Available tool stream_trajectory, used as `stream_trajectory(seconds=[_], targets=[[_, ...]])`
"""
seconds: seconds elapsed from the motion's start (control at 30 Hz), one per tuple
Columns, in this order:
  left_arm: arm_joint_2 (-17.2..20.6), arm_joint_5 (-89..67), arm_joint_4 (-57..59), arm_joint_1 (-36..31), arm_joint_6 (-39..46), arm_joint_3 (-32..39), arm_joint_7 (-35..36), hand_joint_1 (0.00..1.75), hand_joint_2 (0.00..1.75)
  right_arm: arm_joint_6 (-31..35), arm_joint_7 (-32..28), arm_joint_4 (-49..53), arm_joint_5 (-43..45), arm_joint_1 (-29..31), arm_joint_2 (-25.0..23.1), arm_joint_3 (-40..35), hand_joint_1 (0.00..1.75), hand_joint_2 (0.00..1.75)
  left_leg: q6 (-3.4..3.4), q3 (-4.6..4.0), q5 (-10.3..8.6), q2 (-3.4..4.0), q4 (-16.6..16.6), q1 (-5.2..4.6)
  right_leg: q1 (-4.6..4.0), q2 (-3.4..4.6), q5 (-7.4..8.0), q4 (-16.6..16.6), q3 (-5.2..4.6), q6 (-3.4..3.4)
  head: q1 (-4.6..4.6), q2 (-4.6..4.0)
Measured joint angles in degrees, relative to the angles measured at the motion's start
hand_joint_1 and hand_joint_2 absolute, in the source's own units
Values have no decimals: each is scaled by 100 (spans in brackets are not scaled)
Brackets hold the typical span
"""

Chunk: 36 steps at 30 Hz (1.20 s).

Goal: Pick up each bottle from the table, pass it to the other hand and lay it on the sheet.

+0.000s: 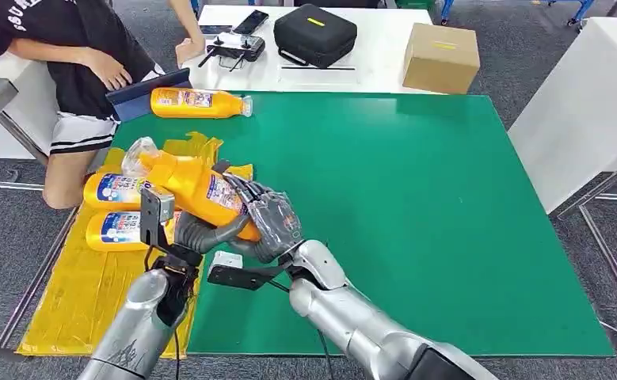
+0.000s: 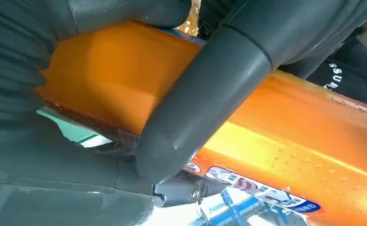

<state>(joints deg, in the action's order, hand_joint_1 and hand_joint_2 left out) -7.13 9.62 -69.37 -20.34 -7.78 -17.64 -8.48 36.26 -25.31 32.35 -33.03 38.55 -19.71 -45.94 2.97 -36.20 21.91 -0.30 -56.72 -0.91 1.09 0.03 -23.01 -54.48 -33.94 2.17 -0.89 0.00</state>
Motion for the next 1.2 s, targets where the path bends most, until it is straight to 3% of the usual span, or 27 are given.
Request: stream_trajectory(seconds=[1.2], targets=[[0, 59, -48, -118, 72, 214, -2, 0, 175, 66, 103, -299, -347, -354, 179, 420, 175, 175, 0, -3, -1, 2, 0, 0, 0, 1, 1, -1, -2, 1, 7, 0]])
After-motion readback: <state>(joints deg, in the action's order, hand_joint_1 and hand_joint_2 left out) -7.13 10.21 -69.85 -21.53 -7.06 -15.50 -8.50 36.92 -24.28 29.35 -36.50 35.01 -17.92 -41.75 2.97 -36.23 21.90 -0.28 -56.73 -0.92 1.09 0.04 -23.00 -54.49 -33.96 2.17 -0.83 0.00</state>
